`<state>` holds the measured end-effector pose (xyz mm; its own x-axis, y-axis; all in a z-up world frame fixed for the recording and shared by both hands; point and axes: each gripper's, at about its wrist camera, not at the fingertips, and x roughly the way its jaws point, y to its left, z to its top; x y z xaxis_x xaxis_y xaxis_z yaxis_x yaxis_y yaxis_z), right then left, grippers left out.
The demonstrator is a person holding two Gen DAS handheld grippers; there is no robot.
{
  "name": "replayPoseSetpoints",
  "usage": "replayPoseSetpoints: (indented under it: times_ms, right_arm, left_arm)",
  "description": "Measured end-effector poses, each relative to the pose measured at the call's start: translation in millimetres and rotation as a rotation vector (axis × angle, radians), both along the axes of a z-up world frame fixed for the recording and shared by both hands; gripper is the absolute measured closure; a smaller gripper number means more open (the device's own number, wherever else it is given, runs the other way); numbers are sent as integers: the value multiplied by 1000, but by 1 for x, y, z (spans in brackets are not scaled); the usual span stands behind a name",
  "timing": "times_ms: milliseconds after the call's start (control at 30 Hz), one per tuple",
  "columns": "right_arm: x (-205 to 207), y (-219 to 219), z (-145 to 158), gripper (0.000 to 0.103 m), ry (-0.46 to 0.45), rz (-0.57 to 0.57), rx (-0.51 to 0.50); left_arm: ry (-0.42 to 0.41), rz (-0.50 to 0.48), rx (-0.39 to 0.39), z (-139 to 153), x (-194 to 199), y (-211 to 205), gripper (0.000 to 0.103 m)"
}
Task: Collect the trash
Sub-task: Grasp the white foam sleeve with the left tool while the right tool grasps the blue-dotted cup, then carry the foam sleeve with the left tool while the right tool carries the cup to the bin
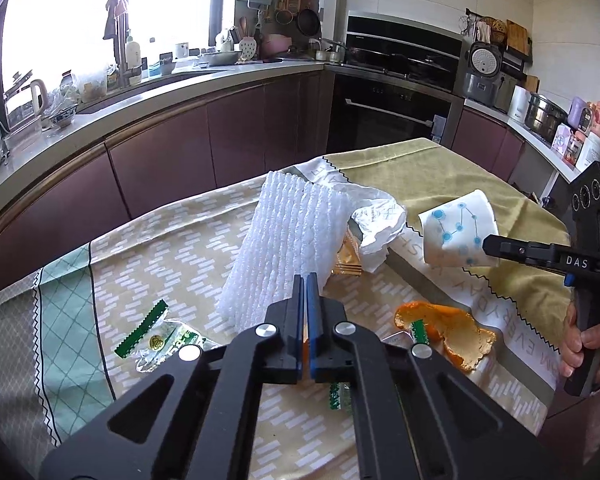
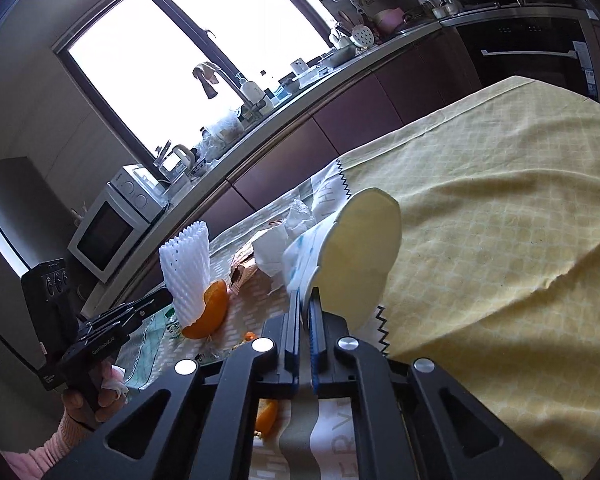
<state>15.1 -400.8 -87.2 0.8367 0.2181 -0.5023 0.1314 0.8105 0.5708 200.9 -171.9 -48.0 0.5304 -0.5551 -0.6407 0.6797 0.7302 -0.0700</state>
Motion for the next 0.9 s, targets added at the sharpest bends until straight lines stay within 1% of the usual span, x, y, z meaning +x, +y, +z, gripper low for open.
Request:
replayPoseSetpoints:
  times_ms: [200, 433, 667, 900]
  right_arm:
    - [-9, 12, 16, 101, -40, 18, -39]
    - [-14, 41, 34, 101, -74, 83, -88]
    - [-9, 82, 47, 101, -105, 198, -104]
    - [5, 137, 50, 101, -106, 335, -115]
  left_arm:
    - [19, 18, -59, 13, -2, 25, 101]
    - [-2, 58, -128, 34, -12, 66, 101]
    - [-19, 106, -176, 50, -34, 122, 101]
    - [-44, 198, -207, 61, -61, 189, 101]
